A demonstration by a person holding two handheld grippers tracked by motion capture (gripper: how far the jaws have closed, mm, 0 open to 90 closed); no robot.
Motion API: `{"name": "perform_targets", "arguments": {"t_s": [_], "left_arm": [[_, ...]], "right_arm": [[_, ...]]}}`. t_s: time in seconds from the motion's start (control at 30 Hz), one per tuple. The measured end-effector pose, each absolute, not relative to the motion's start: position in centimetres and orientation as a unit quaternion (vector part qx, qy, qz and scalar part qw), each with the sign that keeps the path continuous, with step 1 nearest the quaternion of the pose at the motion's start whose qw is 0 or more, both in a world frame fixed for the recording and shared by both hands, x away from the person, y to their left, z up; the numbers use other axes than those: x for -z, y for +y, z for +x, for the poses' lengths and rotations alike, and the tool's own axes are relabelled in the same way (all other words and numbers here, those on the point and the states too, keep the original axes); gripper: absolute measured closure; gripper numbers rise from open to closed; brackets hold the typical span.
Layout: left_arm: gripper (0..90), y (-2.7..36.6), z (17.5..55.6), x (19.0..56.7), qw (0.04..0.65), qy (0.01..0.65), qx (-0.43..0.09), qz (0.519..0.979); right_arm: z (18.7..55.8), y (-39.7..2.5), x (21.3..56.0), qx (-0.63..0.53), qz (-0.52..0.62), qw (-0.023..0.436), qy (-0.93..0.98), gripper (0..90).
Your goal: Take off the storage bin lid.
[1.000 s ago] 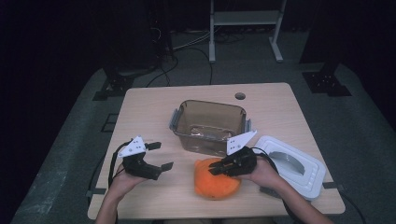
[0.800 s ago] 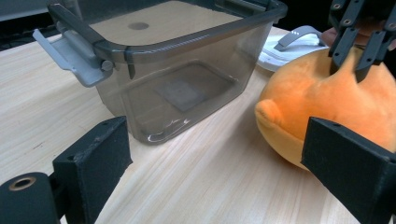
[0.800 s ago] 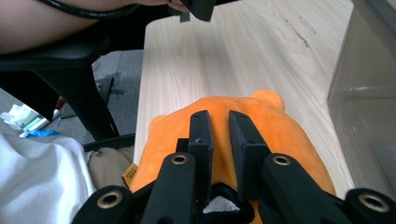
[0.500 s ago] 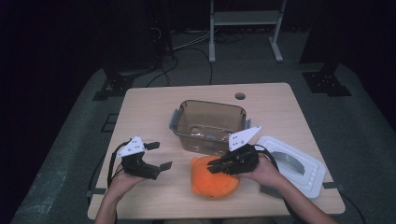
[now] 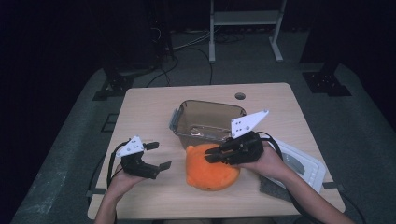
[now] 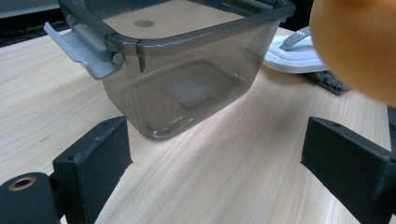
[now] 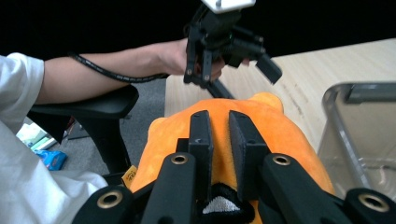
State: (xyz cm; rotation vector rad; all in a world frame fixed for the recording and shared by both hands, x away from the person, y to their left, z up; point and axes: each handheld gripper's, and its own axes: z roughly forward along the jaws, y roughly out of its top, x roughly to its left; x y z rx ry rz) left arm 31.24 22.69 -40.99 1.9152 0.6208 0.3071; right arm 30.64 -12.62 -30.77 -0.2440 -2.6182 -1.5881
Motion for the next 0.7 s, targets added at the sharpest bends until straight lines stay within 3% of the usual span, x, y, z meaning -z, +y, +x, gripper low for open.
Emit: {"name": "perform_targets", "arguments": {"t_s": [0.7], "left_arm": [[7.5, 22.9, 31.3, 41.0, 0.527, 0.262, -0.129, 0.798]], "right_arm": [[34.1, -10.8, 24.8, 0.524, -0.090, -0.011, -0.847, 79.3]]}}
